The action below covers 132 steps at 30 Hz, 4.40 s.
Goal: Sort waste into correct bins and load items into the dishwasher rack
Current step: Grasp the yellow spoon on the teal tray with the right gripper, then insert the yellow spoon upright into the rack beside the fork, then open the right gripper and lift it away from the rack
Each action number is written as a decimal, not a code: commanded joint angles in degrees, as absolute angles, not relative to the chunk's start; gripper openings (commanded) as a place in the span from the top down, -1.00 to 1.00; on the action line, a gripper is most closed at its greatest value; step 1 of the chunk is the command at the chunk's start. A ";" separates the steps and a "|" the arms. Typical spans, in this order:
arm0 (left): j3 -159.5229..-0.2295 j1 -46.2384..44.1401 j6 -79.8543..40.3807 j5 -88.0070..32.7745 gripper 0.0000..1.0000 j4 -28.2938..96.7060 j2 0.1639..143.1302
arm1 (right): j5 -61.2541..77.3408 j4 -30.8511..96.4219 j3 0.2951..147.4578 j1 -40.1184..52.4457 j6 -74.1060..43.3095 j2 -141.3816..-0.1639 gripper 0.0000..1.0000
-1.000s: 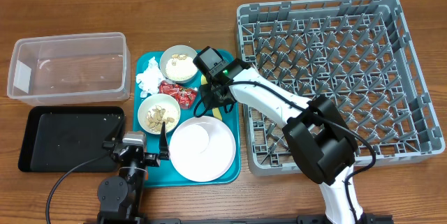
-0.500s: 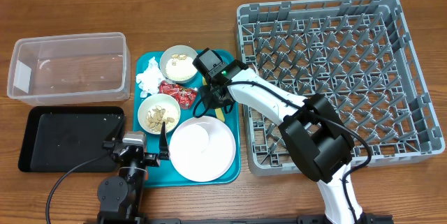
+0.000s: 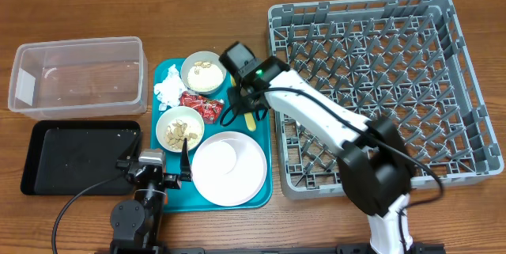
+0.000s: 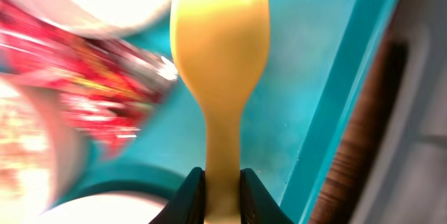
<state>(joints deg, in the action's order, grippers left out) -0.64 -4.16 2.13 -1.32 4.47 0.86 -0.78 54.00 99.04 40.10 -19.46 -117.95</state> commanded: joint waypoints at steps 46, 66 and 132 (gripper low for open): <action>-0.27 -4.51 3.25 -1.32 -1.00 4.36 0.27 | -0.16 58.48 88.75 28.23 -14.85 -102.89 0.59; -0.27 -4.51 3.25 -1.32 -1.00 4.36 0.27 | 0.71 53.95 84.79 28.27 -15.03 -102.72 0.33; -0.27 -4.51 3.25 -1.32 -1.00 4.36 0.27 | -3.75 57.78 87.42 28.73 -18.28 -66.11 -0.12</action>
